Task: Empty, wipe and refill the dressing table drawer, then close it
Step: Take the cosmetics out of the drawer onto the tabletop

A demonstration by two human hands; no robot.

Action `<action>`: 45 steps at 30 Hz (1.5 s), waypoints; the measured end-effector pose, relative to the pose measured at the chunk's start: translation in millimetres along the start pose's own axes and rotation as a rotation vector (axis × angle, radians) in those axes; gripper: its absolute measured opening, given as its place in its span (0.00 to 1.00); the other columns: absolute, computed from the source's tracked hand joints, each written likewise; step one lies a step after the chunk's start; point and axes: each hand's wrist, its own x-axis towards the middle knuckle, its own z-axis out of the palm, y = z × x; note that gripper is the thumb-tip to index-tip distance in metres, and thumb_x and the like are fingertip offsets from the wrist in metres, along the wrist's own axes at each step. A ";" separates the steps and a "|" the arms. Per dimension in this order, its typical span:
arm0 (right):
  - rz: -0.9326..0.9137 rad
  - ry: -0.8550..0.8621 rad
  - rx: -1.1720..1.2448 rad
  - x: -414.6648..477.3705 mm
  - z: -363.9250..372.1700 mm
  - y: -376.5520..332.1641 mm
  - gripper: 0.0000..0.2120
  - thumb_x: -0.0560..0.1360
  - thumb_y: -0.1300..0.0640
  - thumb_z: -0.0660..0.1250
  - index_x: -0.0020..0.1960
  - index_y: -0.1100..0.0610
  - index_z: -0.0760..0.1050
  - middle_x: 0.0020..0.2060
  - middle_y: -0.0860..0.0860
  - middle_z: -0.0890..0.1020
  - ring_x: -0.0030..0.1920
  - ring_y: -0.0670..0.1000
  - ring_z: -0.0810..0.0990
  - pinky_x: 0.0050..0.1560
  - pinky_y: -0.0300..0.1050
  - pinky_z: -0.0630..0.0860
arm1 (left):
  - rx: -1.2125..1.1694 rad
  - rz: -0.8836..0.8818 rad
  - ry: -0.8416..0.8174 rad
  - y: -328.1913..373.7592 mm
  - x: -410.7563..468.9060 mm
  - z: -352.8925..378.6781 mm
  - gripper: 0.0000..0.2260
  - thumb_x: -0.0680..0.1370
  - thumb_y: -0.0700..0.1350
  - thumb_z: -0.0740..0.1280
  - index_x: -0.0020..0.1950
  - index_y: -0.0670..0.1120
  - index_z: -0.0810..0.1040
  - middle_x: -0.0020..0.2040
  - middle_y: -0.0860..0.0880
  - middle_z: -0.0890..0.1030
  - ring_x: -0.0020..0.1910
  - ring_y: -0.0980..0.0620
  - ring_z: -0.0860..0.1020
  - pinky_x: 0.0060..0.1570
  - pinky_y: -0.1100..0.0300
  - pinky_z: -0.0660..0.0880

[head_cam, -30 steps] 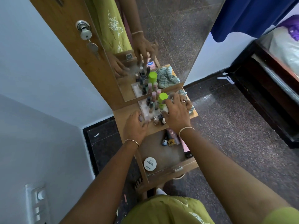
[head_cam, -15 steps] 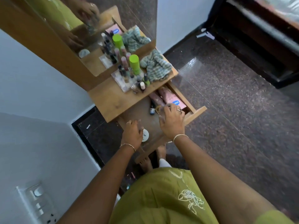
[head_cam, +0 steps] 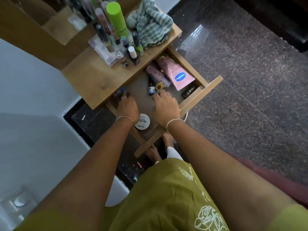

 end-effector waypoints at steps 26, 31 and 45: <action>-0.046 -0.157 -0.056 38.6 12.0 -9.3 0.13 0.80 0.62 0.58 0.64 0.60 0.68 0.62 0.59 0.67 0.56 0.60 0.76 0.42 0.52 0.72 | 0.239 0.010 0.249 -16.9 34.8 -1.8 0.13 0.78 0.34 0.56 0.62 0.35 0.68 0.56 0.33 0.77 0.56 0.35 0.77 0.50 0.44 0.73; 0.038 -0.135 -0.015 44.2 12.6 -15.7 0.19 0.77 0.65 0.63 0.66 0.62 0.63 0.59 0.59 0.71 0.55 0.61 0.79 0.41 0.51 0.72 | 0.272 0.039 0.190 -23.3 38.6 -0.7 0.18 0.76 0.33 0.59 0.66 0.36 0.65 0.56 0.34 0.78 0.56 0.35 0.78 0.50 0.45 0.74; 0.301 -0.187 0.210 38.4 -3.6 -22.0 0.15 0.72 0.64 0.67 0.59 0.61 0.70 0.56 0.59 0.77 0.56 0.61 0.78 0.47 0.49 0.74 | -0.261 0.163 0.071 -15.1 15.4 -11.7 0.16 0.76 0.41 0.67 0.64 0.42 0.71 0.63 0.41 0.74 0.64 0.43 0.71 0.60 0.50 0.70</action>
